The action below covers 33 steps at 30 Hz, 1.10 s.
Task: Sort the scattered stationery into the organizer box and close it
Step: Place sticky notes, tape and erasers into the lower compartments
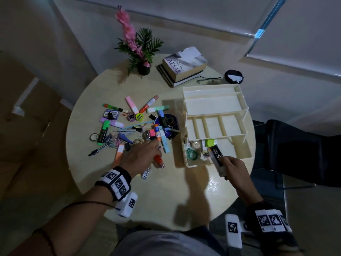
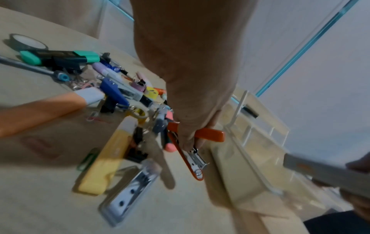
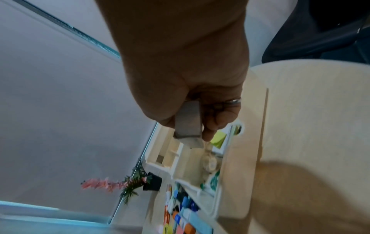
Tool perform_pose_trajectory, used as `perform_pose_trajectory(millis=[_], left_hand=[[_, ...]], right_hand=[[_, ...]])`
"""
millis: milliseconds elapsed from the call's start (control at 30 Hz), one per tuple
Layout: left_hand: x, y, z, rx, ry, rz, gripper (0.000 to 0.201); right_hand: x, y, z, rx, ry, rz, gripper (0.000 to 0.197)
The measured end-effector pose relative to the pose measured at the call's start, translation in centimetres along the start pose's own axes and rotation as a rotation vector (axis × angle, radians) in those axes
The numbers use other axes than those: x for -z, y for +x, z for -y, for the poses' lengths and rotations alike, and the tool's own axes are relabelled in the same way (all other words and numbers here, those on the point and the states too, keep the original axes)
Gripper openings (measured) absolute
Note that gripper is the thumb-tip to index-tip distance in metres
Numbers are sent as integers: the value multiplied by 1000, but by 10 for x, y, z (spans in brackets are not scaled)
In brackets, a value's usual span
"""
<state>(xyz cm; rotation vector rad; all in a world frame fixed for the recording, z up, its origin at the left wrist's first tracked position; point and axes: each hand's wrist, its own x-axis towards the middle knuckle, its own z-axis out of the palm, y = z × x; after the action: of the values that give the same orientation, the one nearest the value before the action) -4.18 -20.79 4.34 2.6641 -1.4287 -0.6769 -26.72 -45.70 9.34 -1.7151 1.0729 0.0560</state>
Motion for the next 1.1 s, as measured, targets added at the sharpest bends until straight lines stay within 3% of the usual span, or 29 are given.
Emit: perform_pose_trajectory(millis=[133, 333, 433, 500, 600, 700, 800, 900, 1100], left_hand=[[24, -2, -18, -18, -276, -35, 26], [42, 1, -58, -58, -378, -176, 41], [49, 2, -82, -81, -349, -237, 43], [50, 4, -95, -96, -333, -252, 44], [49, 7, -112, -135, -355, -252, 42], [45, 11, -125, -139, -355, -242, 41], [38, 13, -131, -131, -346, -233, 39], [34, 16, -137, -132, -349, -245, 40], [28, 30, -153, -117, -290, -311, 40]], right_hand=[[31, 20, -13, -21, 13, -94, 39], [51, 69, -22, 14, -160, -101, 41], [47, 96, -33, 35, -304, 7, 45], [45, 104, -30, 38, -423, 51, 35], [43, 112, -23, -6, -516, 19, 23], [39, 125, -25, -31, -499, 9, 26], [35, 137, -34, -6, -530, 21, 26], [37, 140, -39, 14, -709, 32, 36], [40, 148, -49, 131, -797, 47, 29]])
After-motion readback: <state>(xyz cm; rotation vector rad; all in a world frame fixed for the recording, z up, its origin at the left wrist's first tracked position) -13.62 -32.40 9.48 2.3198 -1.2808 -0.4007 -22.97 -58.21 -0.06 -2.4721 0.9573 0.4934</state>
